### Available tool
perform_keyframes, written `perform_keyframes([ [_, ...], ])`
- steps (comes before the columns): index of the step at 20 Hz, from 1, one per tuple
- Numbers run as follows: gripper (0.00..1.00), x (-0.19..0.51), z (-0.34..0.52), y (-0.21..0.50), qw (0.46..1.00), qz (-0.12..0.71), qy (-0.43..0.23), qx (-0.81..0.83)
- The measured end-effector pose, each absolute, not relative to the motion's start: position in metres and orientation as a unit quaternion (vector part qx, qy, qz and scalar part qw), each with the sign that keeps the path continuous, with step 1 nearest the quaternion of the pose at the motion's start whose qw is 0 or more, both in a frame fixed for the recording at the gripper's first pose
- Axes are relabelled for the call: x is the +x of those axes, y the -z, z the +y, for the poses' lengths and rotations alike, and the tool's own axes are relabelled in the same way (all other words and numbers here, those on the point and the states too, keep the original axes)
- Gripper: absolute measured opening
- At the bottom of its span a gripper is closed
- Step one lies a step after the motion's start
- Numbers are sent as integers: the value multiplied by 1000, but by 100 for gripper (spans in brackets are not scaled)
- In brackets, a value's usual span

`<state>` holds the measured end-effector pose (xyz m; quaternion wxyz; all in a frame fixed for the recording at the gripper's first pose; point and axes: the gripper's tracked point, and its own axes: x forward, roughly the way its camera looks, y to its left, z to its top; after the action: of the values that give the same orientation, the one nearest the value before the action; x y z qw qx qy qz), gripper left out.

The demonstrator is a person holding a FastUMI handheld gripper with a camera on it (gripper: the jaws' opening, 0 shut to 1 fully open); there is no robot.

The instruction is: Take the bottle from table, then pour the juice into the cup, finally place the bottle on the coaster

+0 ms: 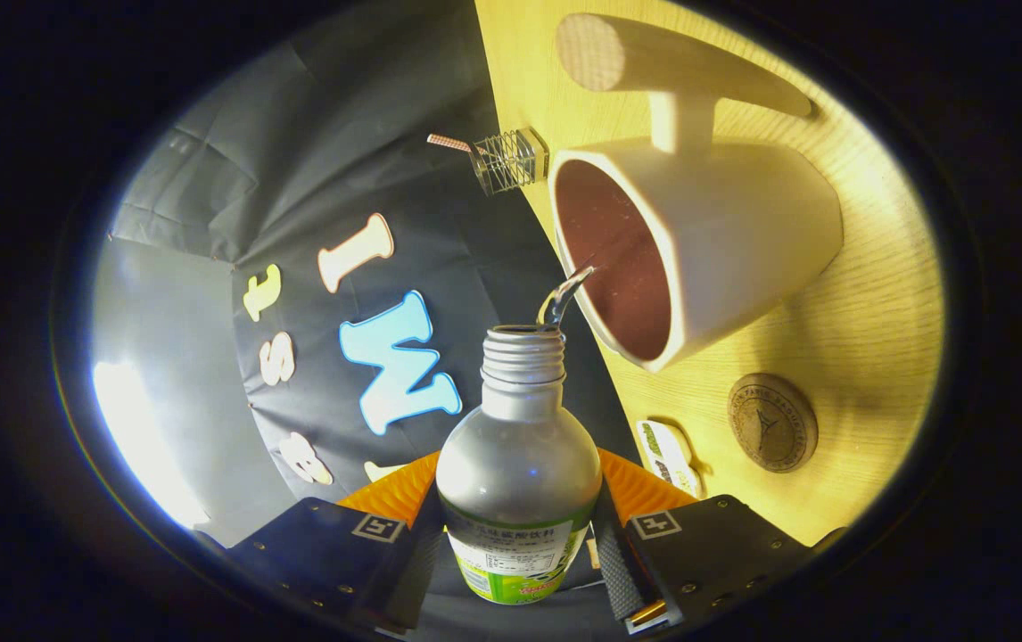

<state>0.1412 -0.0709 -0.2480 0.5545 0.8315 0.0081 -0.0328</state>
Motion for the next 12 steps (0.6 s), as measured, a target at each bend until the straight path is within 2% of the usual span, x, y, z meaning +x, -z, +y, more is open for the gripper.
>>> perform_keyframes([
  [12, 77, 140, -71, 229, 514, -2, 36, 857],
])
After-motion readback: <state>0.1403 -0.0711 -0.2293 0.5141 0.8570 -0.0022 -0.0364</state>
